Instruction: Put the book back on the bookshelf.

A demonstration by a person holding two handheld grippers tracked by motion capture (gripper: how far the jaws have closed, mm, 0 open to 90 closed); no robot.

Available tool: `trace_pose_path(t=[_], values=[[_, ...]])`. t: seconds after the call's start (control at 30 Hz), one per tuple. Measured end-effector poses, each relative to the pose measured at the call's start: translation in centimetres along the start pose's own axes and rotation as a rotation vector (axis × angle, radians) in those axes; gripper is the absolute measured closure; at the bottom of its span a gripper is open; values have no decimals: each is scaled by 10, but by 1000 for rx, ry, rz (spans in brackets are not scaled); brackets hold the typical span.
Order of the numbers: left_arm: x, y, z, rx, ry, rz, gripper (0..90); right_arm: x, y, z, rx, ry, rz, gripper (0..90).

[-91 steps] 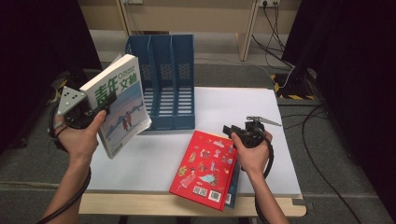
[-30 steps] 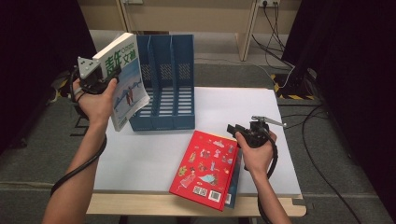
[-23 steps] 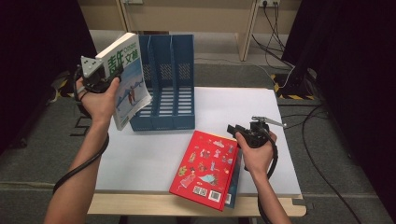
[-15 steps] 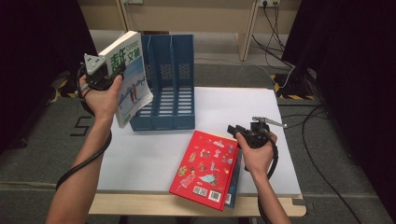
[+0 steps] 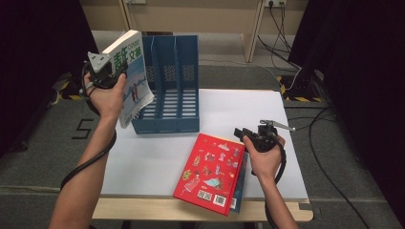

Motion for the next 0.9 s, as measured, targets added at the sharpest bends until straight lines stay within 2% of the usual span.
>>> trace_pose_path(t=[0.17, 0.4, 0.57, 0.63, 0.73, 0.9], values=[[-2, -1, 6, 15, -8, -5, 735, 0, 1, 0, -1, 2, -1, 596], [-1, 0, 14, 42, -1, 13, 736, 1, 2, -1, -4, 2, 3, 596], [1, 3, 19, 46, -1, 15, 735, 1, 3, 0, -3, 5, -3, 596], [0, 4, 22, 50, 1, 19, 735, 1, 1, -1, -2, 0, 14, 596], [-1, 6, 26, 49, -1, 23, 735, 0, 3, -1, -3, 2, 3, 596], [-3, 10, 30, 36, -4, 9, 735, 1, 5, -2, -6, 2, 3, 597]])
Point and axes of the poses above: each handheld gripper's, and its own axes: z roughly forward along the jaws, x roughly out of its top, y roughly to its right, the point moved 9 cm from there along z, roughly forward along the jaws, and after that the axes turned 7 degrees about -z, right-handed, at the moved point
